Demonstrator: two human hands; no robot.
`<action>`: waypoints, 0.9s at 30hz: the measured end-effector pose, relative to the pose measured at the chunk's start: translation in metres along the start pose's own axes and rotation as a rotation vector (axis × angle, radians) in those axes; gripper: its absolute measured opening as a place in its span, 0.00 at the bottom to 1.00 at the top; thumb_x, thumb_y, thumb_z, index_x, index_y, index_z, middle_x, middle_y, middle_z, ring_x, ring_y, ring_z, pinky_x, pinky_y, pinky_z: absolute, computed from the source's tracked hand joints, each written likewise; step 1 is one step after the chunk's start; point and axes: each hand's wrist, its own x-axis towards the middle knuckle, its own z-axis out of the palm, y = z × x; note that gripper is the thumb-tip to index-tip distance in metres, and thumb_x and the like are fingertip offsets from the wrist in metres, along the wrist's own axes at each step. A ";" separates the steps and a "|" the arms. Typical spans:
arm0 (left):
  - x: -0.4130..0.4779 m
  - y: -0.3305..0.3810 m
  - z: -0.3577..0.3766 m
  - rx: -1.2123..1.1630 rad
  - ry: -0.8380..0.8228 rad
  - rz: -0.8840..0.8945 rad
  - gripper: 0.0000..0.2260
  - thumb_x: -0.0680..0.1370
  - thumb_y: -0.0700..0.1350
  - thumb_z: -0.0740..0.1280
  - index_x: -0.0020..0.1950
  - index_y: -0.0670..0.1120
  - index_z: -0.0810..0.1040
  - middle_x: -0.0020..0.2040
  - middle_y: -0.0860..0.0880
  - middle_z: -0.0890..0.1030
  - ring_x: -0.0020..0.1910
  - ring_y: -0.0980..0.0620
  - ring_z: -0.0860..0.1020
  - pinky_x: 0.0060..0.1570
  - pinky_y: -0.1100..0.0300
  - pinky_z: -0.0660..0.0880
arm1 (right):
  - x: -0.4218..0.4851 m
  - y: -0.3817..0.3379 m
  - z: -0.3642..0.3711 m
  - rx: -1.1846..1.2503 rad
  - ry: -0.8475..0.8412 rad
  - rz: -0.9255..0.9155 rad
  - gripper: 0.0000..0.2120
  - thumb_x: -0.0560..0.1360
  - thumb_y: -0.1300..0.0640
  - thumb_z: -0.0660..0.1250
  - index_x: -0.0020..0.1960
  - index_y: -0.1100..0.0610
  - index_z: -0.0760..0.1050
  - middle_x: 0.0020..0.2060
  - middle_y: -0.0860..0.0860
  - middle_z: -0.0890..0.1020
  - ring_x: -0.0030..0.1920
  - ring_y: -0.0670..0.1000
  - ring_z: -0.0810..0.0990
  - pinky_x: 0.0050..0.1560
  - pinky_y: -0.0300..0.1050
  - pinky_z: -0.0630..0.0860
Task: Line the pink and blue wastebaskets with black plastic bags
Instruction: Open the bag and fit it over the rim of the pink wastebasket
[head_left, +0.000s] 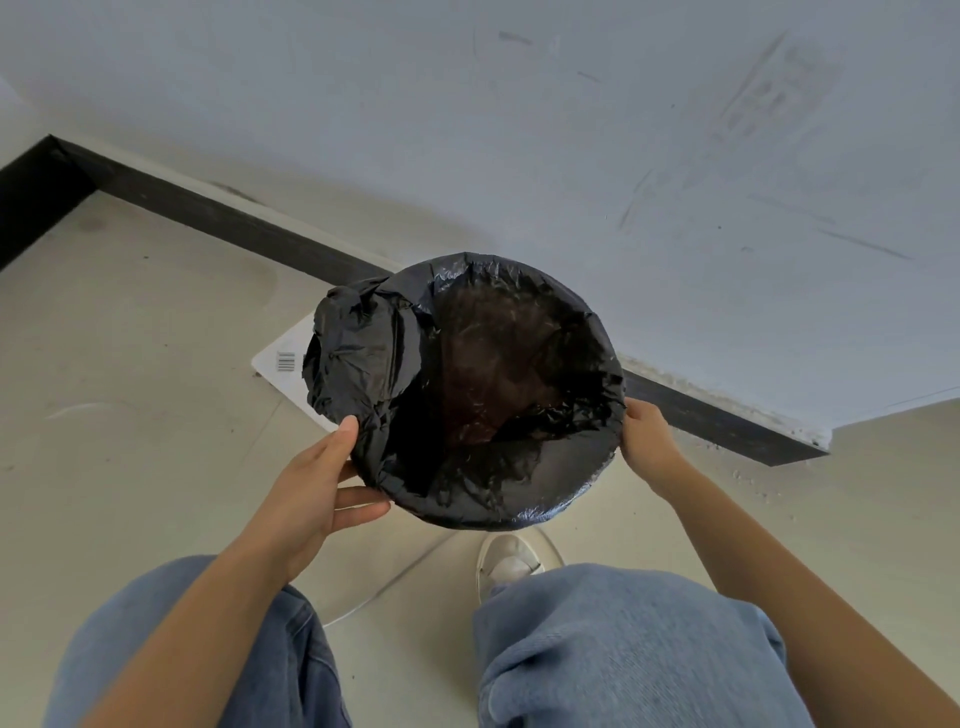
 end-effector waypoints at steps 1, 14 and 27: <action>0.000 0.000 0.000 -0.005 -0.011 -0.001 0.19 0.80 0.58 0.55 0.64 0.50 0.75 0.56 0.46 0.82 0.42 0.50 0.86 0.41 0.56 0.81 | -0.001 -0.001 -0.004 -0.172 0.006 -0.036 0.14 0.78 0.64 0.54 0.38 0.67 0.73 0.36 0.58 0.77 0.36 0.56 0.73 0.36 0.46 0.67; 0.035 0.028 -0.006 -0.392 0.153 -0.083 0.40 0.66 0.68 0.67 0.75 0.63 0.53 0.75 0.51 0.63 0.73 0.44 0.62 0.65 0.32 0.62 | -0.022 -0.041 0.010 -0.267 0.115 -0.272 0.35 0.78 0.54 0.62 0.78 0.51 0.46 0.77 0.52 0.56 0.75 0.57 0.57 0.71 0.57 0.61; 0.051 0.019 0.007 0.284 0.624 0.490 0.23 0.79 0.41 0.61 0.73 0.53 0.63 0.46 0.56 0.76 0.42 0.54 0.74 0.42 0.62 0.67 | -0.020 -0.046 0.023 -0.457 0.207 -0.279 0.41 0.73 0.69 0.60 0.78 0.53 0.40 0.76 0.54 0.55 0.69 0.61 0.64 0.61 0.54 0.70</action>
